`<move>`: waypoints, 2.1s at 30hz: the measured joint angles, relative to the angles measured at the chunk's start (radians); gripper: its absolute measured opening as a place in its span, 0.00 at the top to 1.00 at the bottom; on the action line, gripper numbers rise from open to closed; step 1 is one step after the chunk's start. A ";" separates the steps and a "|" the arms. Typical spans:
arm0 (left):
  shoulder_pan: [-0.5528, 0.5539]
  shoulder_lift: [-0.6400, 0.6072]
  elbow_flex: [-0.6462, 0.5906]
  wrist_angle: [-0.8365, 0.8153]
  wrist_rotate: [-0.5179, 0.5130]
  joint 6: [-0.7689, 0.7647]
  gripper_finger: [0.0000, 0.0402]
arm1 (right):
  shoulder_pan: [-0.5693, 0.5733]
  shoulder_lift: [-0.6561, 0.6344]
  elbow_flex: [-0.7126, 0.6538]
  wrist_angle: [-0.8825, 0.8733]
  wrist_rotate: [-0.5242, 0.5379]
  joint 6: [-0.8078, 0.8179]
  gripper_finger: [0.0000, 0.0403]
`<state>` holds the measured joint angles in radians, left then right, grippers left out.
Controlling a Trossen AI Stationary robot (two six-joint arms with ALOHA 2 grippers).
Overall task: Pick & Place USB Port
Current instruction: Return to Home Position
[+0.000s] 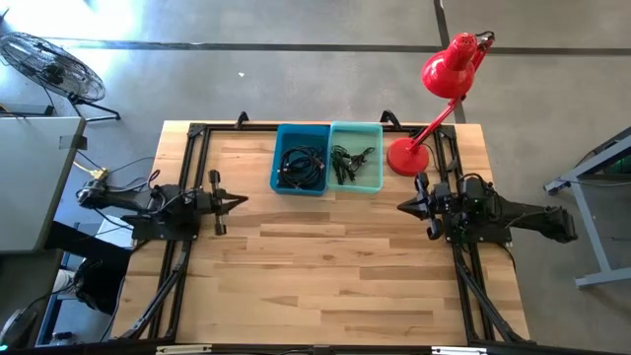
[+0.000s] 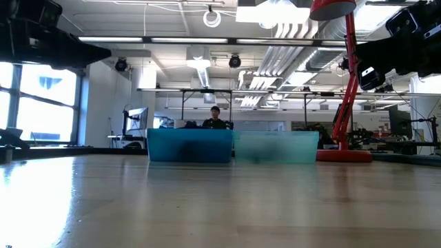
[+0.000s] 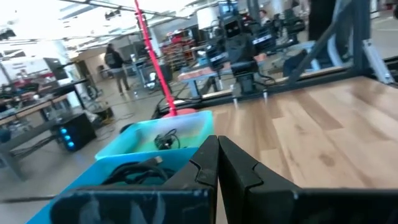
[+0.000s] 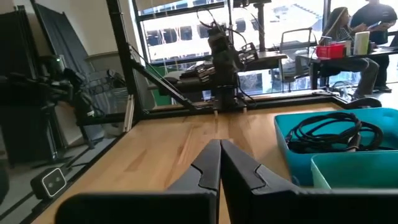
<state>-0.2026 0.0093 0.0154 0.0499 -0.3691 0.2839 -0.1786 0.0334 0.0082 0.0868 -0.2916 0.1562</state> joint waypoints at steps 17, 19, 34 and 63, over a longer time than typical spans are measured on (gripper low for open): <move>0.026 0.000 0.000 0.000 0.000 0.000 1.00 | -0.066 0.000 0.000 0.000 0.001 0.000 1.00; 0.026 0.000 0.000 0.000 0.000 0.000 1.00 | -0.069 0.000 0.000 0.000 0.001 0.000 1.00; 0.026 0.000 0.000 0.000 0.001 0.000 1.00 | -0.070 0.000 0.000 0.000 0.001 0.000 1.00; 0.026 0.000 0.001 0.000 0.001 -0.001 1.00 | -0.070 0.000 0.000 0.000 0.001 0.000 1.00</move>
<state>-0.1764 0.0097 0.0162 0.0500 -0.3683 0.2834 -0.2489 0.0334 0.0082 0.0868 -0.2909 0.1562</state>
